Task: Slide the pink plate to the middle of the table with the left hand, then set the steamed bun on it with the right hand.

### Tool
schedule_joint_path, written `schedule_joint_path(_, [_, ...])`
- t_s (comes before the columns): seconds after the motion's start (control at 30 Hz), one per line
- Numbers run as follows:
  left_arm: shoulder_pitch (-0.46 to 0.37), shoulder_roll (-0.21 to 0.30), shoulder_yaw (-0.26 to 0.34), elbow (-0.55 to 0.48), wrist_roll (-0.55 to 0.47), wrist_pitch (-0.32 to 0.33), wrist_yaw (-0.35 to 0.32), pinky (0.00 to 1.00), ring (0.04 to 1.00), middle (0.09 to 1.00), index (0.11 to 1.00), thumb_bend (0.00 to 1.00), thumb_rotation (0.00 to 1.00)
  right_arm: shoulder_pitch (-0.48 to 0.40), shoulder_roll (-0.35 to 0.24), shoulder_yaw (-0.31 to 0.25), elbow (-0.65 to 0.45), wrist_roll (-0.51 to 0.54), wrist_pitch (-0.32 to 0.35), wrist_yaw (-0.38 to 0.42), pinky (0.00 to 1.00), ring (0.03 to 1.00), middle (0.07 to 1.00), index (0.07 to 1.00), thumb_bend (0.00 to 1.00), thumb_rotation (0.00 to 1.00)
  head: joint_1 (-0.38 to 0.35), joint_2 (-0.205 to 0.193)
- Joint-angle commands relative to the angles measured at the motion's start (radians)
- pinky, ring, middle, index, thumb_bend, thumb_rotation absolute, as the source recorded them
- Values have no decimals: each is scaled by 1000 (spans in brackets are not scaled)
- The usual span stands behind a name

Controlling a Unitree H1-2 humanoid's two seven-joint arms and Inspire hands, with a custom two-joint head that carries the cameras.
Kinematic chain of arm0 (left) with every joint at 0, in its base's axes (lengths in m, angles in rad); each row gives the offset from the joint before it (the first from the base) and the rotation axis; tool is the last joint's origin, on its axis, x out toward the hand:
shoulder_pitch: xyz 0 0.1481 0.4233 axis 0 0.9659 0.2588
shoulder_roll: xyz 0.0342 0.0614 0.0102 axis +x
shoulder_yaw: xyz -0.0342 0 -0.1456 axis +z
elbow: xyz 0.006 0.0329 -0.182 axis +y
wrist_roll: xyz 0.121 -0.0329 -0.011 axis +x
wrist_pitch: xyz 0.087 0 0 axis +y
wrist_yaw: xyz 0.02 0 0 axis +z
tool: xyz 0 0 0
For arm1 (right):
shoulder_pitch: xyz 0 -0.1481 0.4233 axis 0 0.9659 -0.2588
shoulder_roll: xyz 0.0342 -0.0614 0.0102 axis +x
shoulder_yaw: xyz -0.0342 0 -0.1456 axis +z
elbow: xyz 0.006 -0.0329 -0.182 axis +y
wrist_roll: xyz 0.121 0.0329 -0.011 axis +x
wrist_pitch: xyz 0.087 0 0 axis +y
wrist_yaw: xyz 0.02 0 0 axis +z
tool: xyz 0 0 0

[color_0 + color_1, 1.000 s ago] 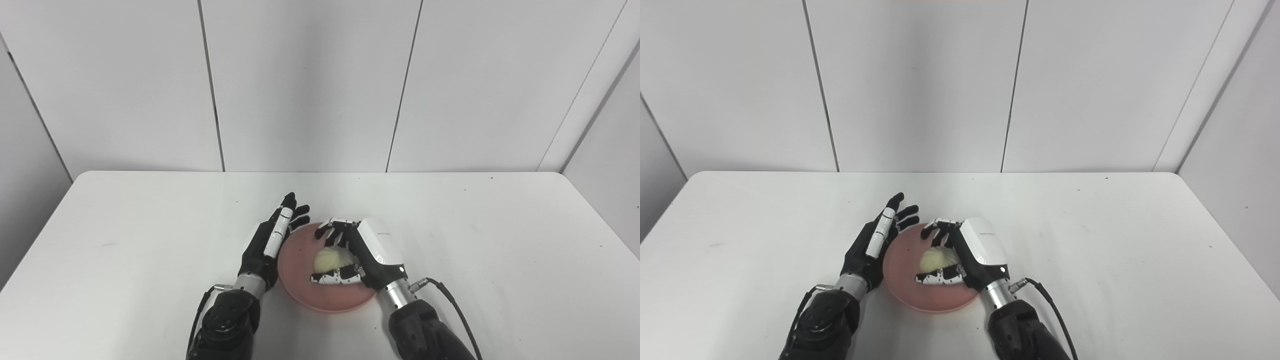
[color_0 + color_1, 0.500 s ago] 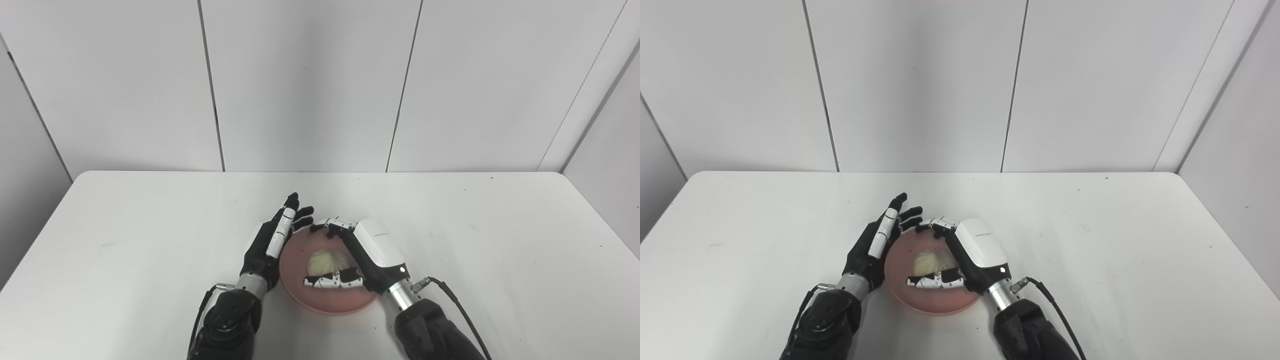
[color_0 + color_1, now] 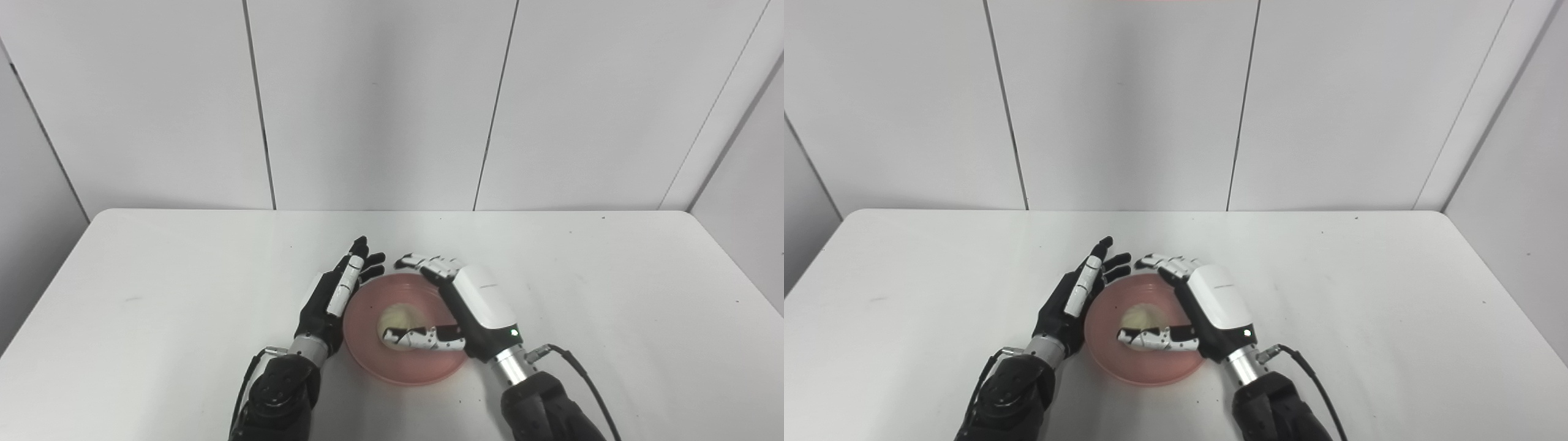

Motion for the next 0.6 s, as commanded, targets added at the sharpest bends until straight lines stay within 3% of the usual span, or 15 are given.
schedule_joint_path(0.0, [10,7,-1,-1,1,28,-7,825,858,861,939,672,884,-10,0,-28,-45,34,-31,-35,718,766,793,730,723,786,0,1])
schedule_joint_path(0.23, [38,14,13,-15,13,-33,19,878,864,867,925,643,859,34,65,-125,-45,232,-39,-54,735,806,816,774,684,895,-12,-10])
schedule_joint_path(0.33, [57,12,32,-31,25,-96,55,902,889,887,920,632,854,53,137,-190,-48,421,42,-14,717,790,827,805,737,958,-26,-11])
schedule_joint_path(0.4, [67,16,38,-41,42,-125,77,915,916,911,924,645,873,54,170,-226,-42,530,84,14,764,820,859,846,684,984,-36,-12])
schedule_joint_path(0.57, [86,26,62,-52,49,-169,100,979,963,958,933,694,886,42,218,-286,-4,669,189,45,837,871,902,915,638,999,-76,-12])
